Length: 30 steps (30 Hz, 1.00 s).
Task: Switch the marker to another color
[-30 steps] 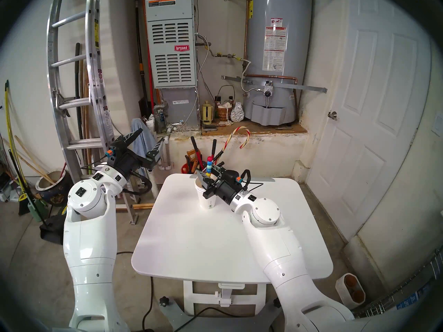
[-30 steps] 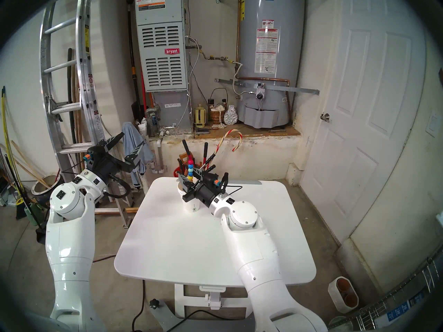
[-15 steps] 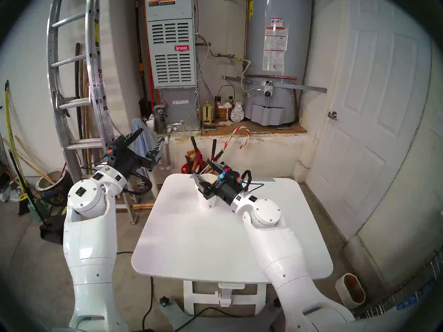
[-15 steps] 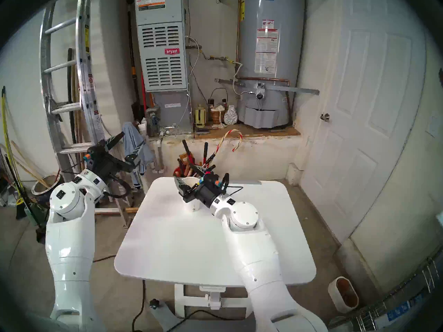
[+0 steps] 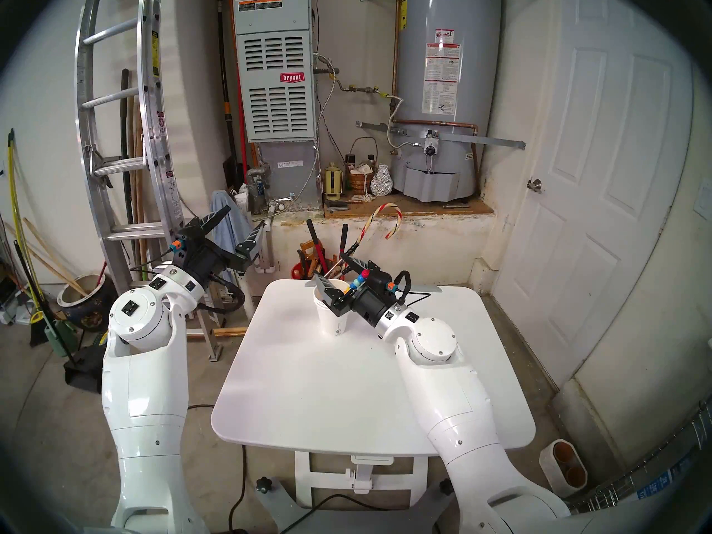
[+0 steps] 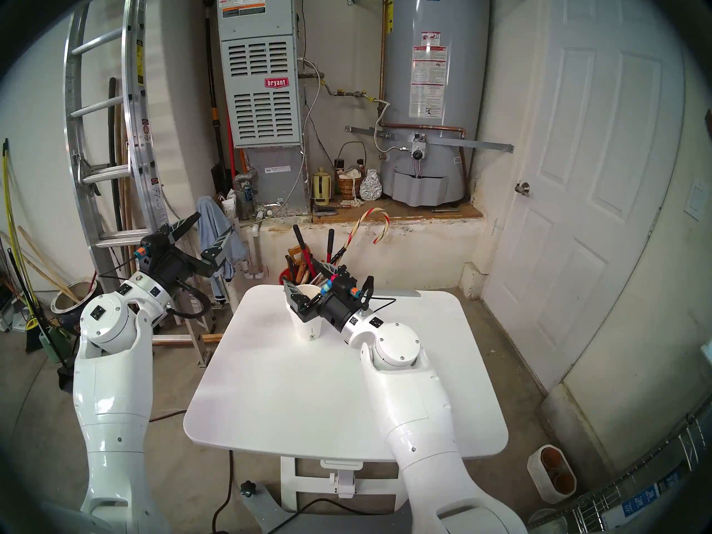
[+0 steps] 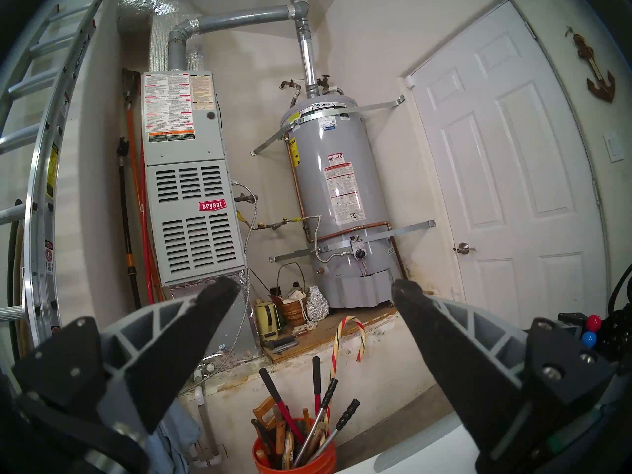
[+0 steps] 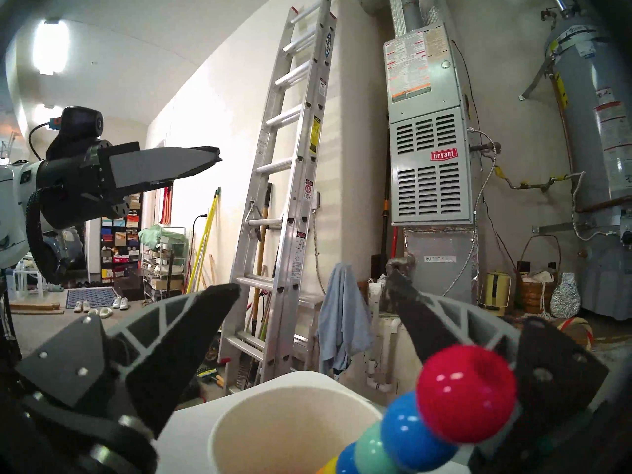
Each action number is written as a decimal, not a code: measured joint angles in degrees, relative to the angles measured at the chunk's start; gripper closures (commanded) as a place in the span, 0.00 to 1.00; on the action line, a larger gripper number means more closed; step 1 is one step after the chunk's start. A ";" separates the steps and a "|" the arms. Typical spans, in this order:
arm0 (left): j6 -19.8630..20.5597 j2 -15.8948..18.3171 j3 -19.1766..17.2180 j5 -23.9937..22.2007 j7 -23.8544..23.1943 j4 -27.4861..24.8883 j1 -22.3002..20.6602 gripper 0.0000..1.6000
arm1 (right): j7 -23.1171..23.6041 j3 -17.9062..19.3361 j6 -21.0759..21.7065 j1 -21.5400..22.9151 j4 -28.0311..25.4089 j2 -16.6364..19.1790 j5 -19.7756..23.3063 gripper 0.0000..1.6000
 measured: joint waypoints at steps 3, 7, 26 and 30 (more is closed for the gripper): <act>0.01 -0.40 -0.19 -0.06 0.50 -0.12 0.08 0.00 | -0.41 0.86 -0.11 -0.27 -1.22 0.02 0.34 0.00; 0.29 -1.15 -0.71 -0.20 1.40 -0.81 0.34 0.00 | -1.14 2.00 -0.60 -0.92 -3.64 0.12 0.78 0.00; 7.28 -7.95 5.76 7.64 14.09 -4.83 1.68 0.00 | -19.03 10.00 2.41 -2.53 -11.73 0.24 2.45 0.00; 8.16 -8.79 6.62 9.69 16.95 -4.16 1.04 0.00 | -23.10 10.54 4.17 -2.74 -13.01 0.26 1.54 0.00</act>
